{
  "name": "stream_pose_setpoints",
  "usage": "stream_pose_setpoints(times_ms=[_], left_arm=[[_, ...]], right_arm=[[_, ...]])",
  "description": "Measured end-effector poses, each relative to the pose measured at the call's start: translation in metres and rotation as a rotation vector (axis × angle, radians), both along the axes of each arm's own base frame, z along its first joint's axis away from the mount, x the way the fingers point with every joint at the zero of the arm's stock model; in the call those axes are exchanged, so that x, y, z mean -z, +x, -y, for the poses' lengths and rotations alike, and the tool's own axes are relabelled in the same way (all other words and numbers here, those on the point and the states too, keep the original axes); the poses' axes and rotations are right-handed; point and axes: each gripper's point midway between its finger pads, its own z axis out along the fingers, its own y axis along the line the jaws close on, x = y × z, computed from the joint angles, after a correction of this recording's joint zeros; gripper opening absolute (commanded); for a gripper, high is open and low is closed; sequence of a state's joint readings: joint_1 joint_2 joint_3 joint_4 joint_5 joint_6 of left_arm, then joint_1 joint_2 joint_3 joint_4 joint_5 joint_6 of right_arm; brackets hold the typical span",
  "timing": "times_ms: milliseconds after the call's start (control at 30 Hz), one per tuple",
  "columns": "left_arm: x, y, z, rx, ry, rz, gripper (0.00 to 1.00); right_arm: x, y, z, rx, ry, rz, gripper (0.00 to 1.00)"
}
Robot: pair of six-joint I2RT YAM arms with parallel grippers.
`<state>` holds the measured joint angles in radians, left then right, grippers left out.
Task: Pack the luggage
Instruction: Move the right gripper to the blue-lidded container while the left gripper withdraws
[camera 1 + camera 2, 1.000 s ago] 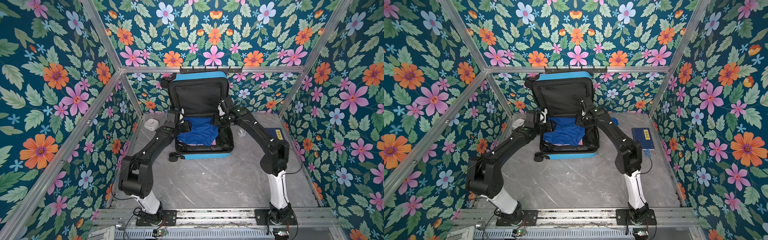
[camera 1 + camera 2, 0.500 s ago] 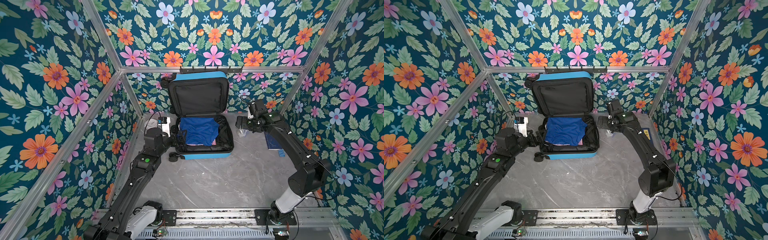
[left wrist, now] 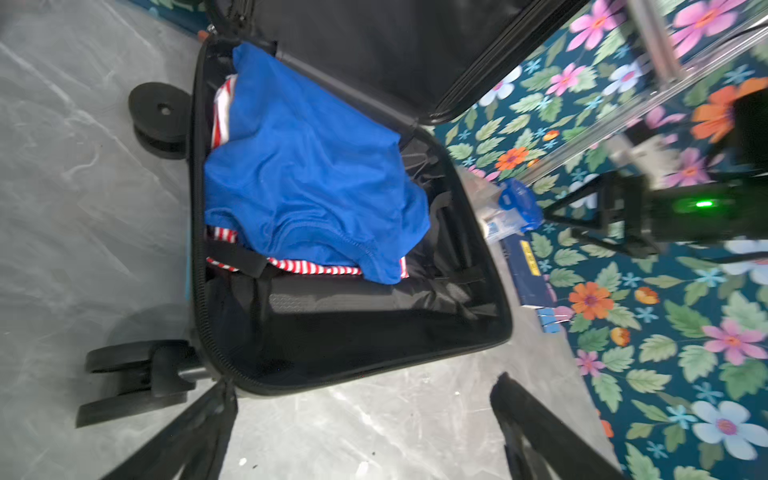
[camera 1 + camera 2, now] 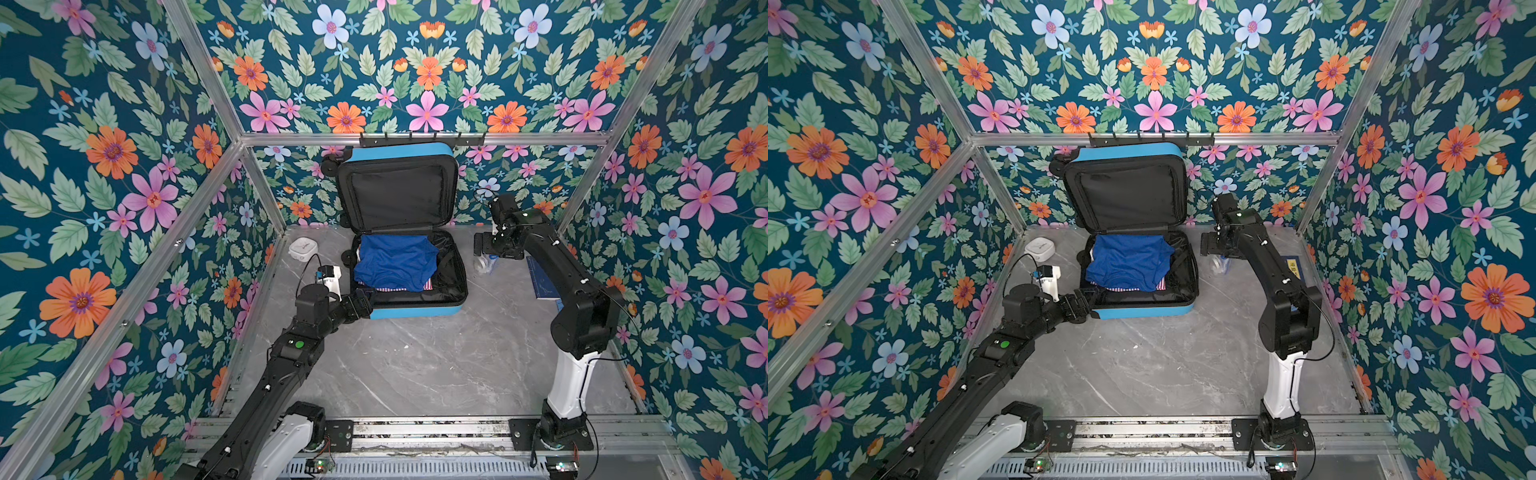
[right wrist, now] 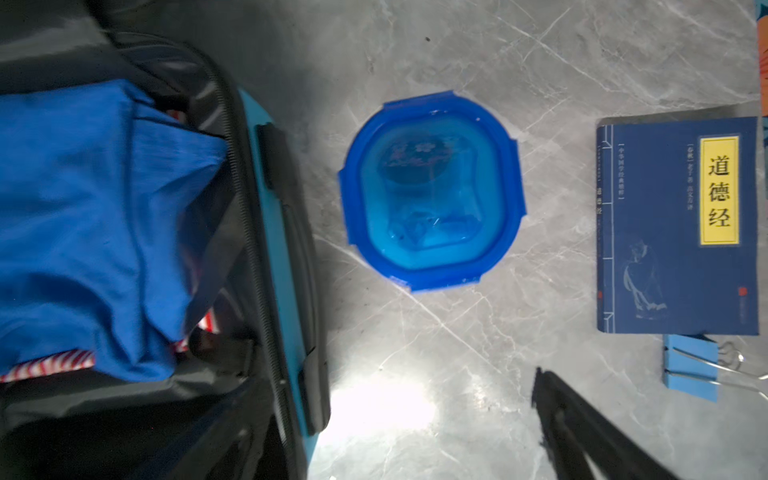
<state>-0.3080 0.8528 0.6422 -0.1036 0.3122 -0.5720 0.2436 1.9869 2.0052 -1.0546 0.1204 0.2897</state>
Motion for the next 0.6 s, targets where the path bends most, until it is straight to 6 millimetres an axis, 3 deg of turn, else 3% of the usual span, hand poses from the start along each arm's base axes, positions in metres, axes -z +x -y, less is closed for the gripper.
stream_pose_setpoints(times_ms=[267,600], left_arm=[[-0.001,-0.003,0.002,0.011,-0.013,-0.002,1.0],[-0.004,-0.006,0.0,0.004,-0.027,0.0,1.0]], right_arm=[[0.013,0.017,0.01,0.001,-0.061,-0.046,0.99],[0.023,0.035,0.008,-0.025,-0.087,-0.07,0.99]])
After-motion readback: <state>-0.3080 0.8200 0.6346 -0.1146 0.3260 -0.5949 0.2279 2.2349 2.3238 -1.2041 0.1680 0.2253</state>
